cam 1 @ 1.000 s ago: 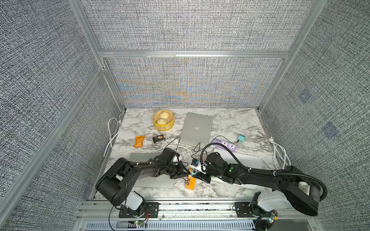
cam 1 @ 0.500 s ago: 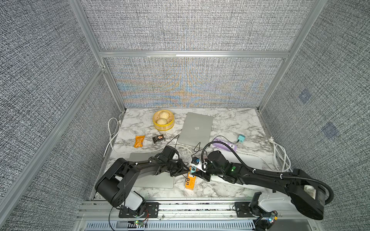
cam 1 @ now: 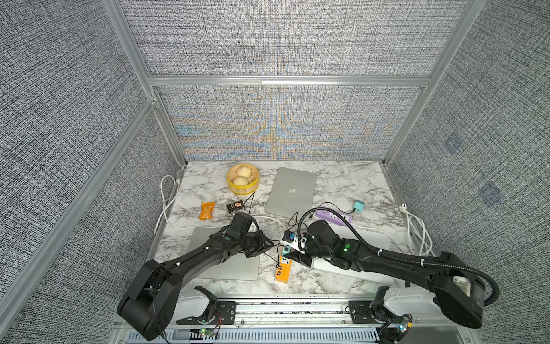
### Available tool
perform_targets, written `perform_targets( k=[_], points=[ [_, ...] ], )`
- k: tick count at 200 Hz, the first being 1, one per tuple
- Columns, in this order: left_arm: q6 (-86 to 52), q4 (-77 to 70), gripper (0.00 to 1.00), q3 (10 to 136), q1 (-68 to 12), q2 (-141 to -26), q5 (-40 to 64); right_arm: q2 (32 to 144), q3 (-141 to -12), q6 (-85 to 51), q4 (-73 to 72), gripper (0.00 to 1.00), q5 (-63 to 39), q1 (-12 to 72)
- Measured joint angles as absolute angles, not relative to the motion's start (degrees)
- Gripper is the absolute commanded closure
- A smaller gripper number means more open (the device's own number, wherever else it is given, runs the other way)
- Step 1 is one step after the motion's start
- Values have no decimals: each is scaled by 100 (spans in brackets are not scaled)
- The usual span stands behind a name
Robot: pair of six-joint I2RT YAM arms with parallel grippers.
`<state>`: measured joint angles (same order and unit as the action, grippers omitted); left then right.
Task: Unplug the laptop charger
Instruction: Remove the plug from the socket, then place the plug at the center of the board.
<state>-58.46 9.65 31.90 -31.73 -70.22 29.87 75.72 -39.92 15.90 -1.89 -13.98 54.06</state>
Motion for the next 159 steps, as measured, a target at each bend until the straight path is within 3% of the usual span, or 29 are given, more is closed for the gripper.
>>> perform_targets(
  k=[97, 159],
  points=[
    [-5815, 2204, 76, 2174, -2571, -4342, 1855, 8986, -6020, 1944, 1485, 80, -1074, 5330],
    [-5854, 2523, 76, 2025, -2460, -4084, 1691, 10202, -7607, 2071, 2650, 80, -770, 5179]
  ],
)
